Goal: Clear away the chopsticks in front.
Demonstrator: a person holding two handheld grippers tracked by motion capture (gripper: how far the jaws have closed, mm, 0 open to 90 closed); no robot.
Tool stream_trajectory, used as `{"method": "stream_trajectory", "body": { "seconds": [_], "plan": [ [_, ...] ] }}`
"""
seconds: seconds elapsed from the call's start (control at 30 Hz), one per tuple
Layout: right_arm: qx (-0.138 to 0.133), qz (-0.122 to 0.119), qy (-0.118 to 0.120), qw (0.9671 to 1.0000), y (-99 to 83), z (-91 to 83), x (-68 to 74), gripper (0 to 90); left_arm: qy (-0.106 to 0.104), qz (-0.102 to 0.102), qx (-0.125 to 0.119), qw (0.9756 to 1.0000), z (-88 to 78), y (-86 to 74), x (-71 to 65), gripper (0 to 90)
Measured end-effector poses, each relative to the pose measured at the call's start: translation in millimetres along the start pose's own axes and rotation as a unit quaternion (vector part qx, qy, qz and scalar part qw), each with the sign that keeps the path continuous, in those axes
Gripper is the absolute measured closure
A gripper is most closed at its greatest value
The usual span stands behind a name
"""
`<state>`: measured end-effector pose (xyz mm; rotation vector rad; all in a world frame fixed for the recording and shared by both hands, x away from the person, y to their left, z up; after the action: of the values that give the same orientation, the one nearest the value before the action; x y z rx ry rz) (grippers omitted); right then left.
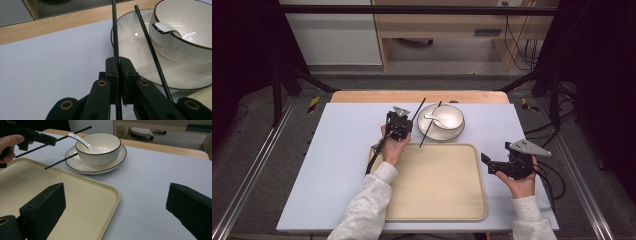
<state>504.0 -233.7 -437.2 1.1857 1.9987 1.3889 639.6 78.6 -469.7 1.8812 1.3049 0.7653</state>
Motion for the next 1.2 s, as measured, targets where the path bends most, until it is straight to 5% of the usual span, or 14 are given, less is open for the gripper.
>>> {"method": "stream_trajectory", "body": {
  "seconds": [0.73, 1.2],
  "plan": [
    [0.001, -0.001, -0.001, 1.0, -0.6, -1.6, 1.1, 3.0, 0.04, -0.016, -0.03, 0.9986, -83.3, -46.0, 12.0, 85.6],
    [0.003, 0.0, -0.002, 1.0, -1.5, -1.3, 2.3, 2.9, 0.047, -0.062, -0.041, 0.9961, -119.9, -86.1, 14.3, 85.6]
  ]
}}
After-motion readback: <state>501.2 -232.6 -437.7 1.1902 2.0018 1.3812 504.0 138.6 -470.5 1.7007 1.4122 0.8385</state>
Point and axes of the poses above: each handheld gripper's, and its own axes: z roughly forward along the jaws, y roughly out of its top, x roughly to its left, the point moved 6 cm from there along z, roughly forward along the jaws, and after that the axes turned 8 degrees about y, right-handed, at the moved point
